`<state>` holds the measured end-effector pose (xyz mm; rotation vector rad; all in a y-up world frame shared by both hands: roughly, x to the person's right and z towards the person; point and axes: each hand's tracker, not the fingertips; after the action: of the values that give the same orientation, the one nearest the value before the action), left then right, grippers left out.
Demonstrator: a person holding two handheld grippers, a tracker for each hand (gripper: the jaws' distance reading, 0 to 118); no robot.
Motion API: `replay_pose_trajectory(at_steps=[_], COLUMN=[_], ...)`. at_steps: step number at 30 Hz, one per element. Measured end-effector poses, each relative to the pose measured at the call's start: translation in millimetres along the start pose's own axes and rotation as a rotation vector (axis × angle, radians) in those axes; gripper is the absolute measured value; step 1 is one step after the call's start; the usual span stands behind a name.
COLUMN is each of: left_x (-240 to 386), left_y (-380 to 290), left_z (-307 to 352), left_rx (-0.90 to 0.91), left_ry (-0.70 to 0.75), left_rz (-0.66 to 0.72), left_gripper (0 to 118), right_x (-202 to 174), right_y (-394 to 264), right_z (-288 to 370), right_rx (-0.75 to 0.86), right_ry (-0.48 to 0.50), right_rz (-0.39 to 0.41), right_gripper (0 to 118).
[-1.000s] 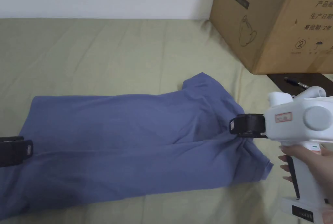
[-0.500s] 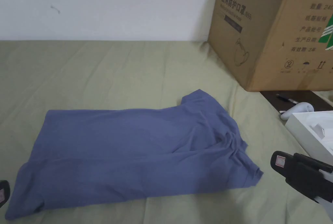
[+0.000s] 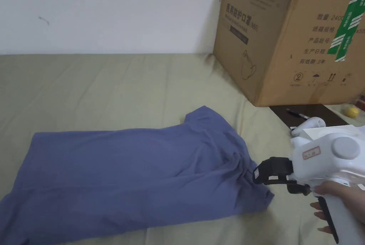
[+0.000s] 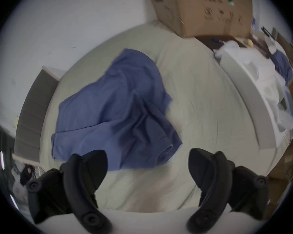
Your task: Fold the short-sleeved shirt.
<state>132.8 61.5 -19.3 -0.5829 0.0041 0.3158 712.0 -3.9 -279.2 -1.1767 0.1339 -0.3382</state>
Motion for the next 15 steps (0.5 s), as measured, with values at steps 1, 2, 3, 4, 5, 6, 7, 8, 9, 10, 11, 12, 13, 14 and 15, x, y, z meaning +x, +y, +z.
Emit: replay_pose_trajectory(at_steps=[1,2,3,4,5,6,7,8,9,10,11,12,13,14,15], left_x=[-2,-5,-9,-7,-9,-11,-13,-12,-13,-15,-16,-14,-14,-15,-19], left_y=[0,-1,-1,-2,-2,-2,-2,-3,-3,-4,-5,-6,-6,-7,-6], left_z=[-3,-7,-11,-15,-19,-22,-25,-28,-31,-33,-35,-37,-39,-40,-41], left_rx=[-0.009,-0.024,-0.037,-0.046,-0.057,-0.064,-0.070,-0.077,-0.084,-0.090,-0.095,-0.098,-0.101,-0.104,-0.106], left_ry=[0.009,0.021,0.032,0.037,0.044,0.047,0.050,0.054,0.057,0.058,0.059,0.057,0.054,0.047,0.012], left_rz=[-0.001,-0.005,-0.008,-0.008,-0.008,-0.006,-0.004,0.000,0.007,0.014,0.021,0.029,0.039,0.055,0.109], left_gripper=[0,0,0,0,0,0,0,0,0,0,0,0,0,0,0], right_x=[8,1,-7,-6,-4,2,7,7,6,5,-11,-19,-26,-8,19], right_y=[2,-2,-7,-7,-8,-3,2,2,0,-1,-17,-23,-28,-16,5], right_z=[-13,-6,1,-3,-7,-16,-23,-25,-25,-25,-23,-21,-17,-27,-36], right_rx=[-0.028,-0.037,-0.042,-0.042,-0.049,-0.050,-0.052,-0.060,-0.078,-0.084,-0.069,-0.068,-0.057,-0.120,-0.127], right_ry=[0.001,0.020,0.032,0.037,0.051,0.068,0.083,0.110,0.128,0.129,0.111,0.117,0.115,0.173,0.188], right_rz=[-0.037,-0.069,-0.100,-0.120,-0.136,-0.158,-0.176,-0.198,-0.215,-0.218,-0.193,-0.176,-0.151,-0.182,-0.192], right_gripper=[105,108,108,108,107,104,96,70,49,29,15,14,12,12,12])
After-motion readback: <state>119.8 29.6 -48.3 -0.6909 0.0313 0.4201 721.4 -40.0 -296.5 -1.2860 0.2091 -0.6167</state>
